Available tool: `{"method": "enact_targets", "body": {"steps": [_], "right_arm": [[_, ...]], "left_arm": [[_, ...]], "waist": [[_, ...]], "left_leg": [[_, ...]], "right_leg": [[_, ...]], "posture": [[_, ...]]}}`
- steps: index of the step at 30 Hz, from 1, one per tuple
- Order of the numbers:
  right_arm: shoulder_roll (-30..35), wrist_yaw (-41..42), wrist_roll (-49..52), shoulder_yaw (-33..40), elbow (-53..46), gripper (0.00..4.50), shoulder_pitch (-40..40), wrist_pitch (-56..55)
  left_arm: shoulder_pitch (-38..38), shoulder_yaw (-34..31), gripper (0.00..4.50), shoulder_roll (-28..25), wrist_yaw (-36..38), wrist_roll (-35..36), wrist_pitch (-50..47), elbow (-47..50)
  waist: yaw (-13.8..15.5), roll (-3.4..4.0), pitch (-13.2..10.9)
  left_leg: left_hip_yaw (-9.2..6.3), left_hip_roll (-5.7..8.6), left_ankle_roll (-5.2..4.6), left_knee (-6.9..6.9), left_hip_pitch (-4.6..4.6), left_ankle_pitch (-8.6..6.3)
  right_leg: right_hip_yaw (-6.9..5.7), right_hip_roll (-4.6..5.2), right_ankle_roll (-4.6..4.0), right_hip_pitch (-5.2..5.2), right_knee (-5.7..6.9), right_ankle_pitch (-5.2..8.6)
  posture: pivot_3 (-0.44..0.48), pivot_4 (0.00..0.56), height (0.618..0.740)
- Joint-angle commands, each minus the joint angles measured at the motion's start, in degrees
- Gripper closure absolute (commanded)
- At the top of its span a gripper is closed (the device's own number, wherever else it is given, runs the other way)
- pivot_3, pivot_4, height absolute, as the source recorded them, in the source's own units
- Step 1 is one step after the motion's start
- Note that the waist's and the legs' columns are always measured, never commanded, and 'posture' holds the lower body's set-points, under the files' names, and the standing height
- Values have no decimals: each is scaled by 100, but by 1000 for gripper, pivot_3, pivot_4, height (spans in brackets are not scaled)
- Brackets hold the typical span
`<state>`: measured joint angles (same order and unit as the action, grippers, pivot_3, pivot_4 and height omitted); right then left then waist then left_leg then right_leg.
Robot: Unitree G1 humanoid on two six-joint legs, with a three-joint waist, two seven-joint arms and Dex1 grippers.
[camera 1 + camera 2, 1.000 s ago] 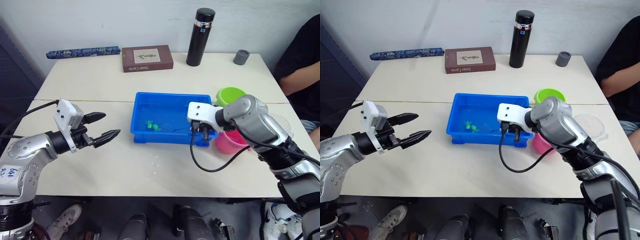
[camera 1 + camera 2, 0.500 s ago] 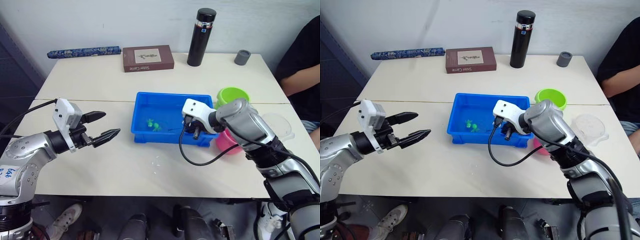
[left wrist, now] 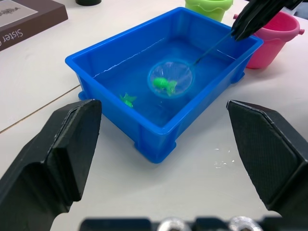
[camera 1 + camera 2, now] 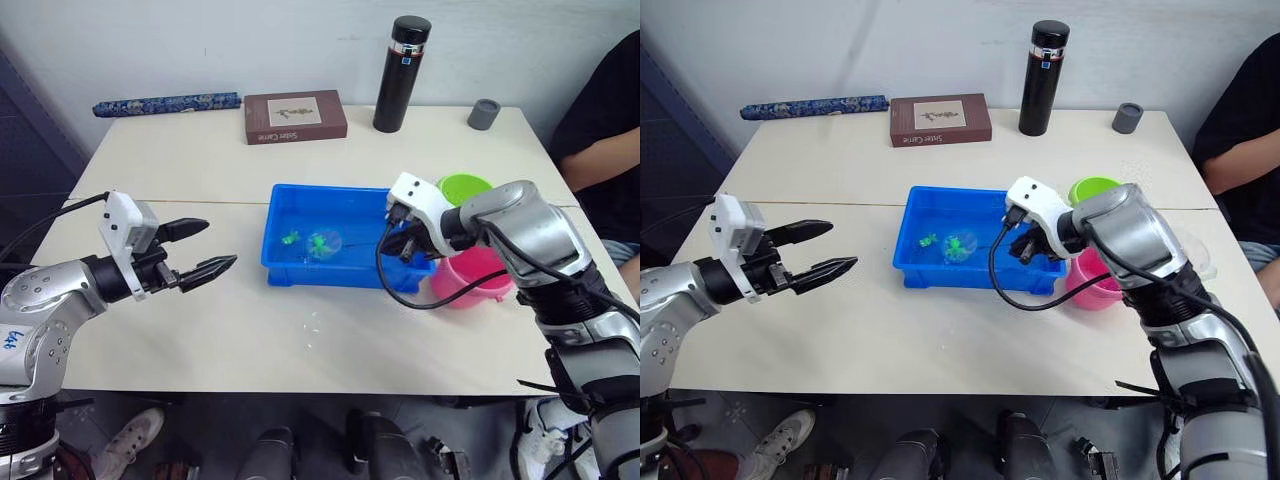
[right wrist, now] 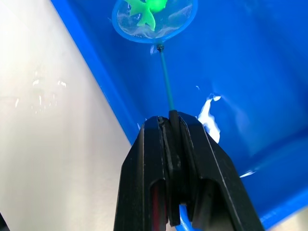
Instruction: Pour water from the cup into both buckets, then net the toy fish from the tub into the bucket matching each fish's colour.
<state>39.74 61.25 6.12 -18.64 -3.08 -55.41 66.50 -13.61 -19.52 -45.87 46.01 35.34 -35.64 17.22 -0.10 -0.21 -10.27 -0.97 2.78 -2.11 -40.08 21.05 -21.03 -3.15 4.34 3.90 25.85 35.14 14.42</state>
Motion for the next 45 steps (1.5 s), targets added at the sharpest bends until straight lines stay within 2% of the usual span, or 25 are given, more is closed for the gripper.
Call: {"method": "enact_targets", "body": {"steps": [1, 10, 14, 22, 26, 30, 37, 45], "right_arm": [[217, -75, 259, 458, -282, 4500, -14, -73], [1285, -68, 781, 1664, -376, 4500, 603, -496], [1765, -275, 803, 2238, -80, 4500, 919, -599], [2236, -813, 677, 2926, 471, 4500, 1563, -1005], [2225, -1111, 589, 2915, 635, 4500, 1666, -1302], [2148, -1646, 82, 2544, 641, 4500, 1855, -2069], [2462, -2216, -1029, 2056, 321, 4500, 2467, -3703], [2751, -3253, -2629, 1784, 78, 4500, 3201, -5659]], "left_arm": [[-214, 55, 28, -81, 139, -56, 219, -79], [-1129, 681, 28, 24, 553, -315, 646, -854], [-1503, 909, 28, 124, 629, -444, 795, -1176], [-1947, 1214, 28, 405, 719, -666, 998, -1580], [-2246, 1340, 28, 536, 823, -775, 1141, -1845], [-2545, 1478, 28, 682, 950, -895, 1297, -2109], [-2587, 1484, 28, 688, 1054, -945, 1369, -2220], [-2585, 1477, 28, 703, 1114, -997, 1398, -2278]], "waist": [[2, 0, 0], [59, 0, 0], [64, 0, 0], [42, 0, 0], [51, 0, 0], [45, 0, 0], [44, 1, 0], [42, 1, 0]], "left_leg": [[0, 0, 0, 0, 1, 0], [0, 6, -1, 0, 5, 0], [1, 5, -1, 0, 4, 0], [7, 5, -2, -1, 3, 1], [9, 5, -2, -4, 2, 2], [11, 5, 0, -3, 2, 3], [20, 6, 3, -3, 7, 4], [26, 8, 5, -6, 5, 6]], "right_leg": [[0, 0, 0, 0, 0, 0], [-2, 6, 1, 1, -2, -1], [-1, 5, 1, 1, -2, -1], [2, 5, 1, 3, 7, -1], [3, 5, 1, 3, 10, -1], [4, 4, 1, 5, 12, -1], [10, 4, 1, 18, 22, -1], [16, 3, 1, 21, 30, -1]], "posture": [[0, 150, 739], [0, 150, 739], [0, 150, 739], [0, 150, 739], [0, 150, 739], [0, 150, 739], [0, 150, 739], [0, 150, 739]]}}
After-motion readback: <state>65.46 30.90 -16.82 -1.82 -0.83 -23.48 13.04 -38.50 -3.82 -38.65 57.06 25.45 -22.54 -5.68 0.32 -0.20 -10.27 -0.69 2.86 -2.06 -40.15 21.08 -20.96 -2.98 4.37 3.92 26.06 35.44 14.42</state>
